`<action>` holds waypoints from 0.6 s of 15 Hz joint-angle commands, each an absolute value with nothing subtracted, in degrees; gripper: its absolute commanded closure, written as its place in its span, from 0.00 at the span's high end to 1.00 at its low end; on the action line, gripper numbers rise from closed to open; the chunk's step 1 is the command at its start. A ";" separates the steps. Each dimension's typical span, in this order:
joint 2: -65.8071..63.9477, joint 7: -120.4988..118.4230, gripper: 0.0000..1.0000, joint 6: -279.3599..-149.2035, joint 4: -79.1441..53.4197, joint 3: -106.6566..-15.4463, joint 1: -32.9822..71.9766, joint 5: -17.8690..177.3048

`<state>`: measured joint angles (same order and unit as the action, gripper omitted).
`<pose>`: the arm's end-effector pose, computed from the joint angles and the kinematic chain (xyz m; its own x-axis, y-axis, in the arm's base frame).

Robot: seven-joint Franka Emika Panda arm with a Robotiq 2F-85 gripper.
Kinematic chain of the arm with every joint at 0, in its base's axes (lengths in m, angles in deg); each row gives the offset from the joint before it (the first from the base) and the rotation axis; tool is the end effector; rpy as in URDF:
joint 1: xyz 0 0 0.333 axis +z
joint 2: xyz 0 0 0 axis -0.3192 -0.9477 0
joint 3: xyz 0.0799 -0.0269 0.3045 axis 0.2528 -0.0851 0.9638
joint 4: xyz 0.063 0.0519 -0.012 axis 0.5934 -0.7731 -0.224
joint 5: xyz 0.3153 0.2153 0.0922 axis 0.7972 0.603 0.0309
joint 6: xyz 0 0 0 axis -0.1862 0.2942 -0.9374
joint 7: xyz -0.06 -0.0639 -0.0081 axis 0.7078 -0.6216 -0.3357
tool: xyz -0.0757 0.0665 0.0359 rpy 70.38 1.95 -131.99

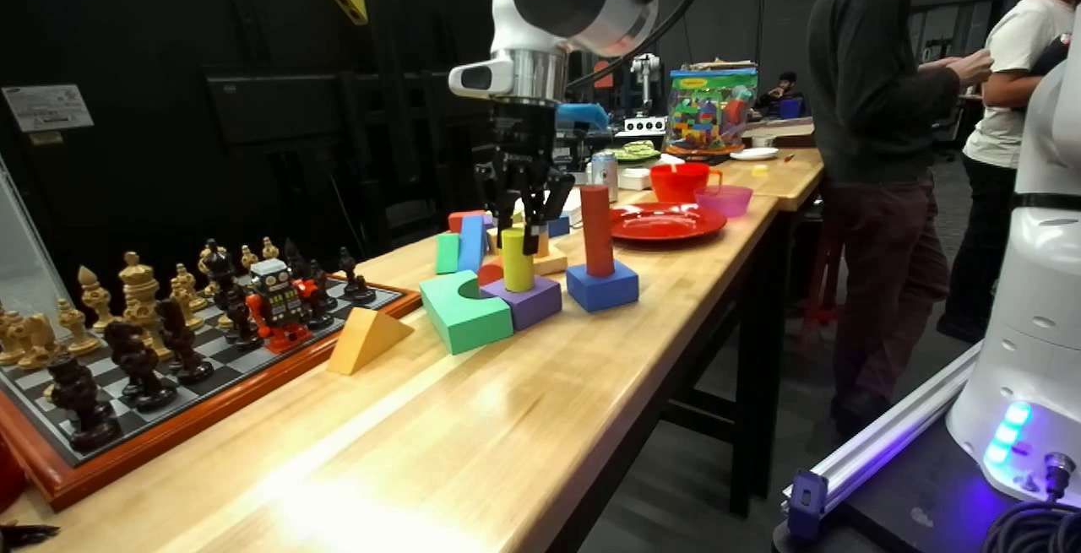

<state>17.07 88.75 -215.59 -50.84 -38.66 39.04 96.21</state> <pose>0.4070 0.3318 0.3783 -0.4214 0.8884 0.1821 0.9068 0.4114 0.0918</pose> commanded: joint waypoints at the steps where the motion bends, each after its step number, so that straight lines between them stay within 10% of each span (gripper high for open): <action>1: 17.81 88.69 0.16 -215.54 -50.77 -38.10 39.20 95.45; 9: 17.46 89.40 0.16 -215.55 -50.68 -38.69 38.51 96.21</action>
<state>17.06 88.74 -215.59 -50.80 -38.51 38.85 96.15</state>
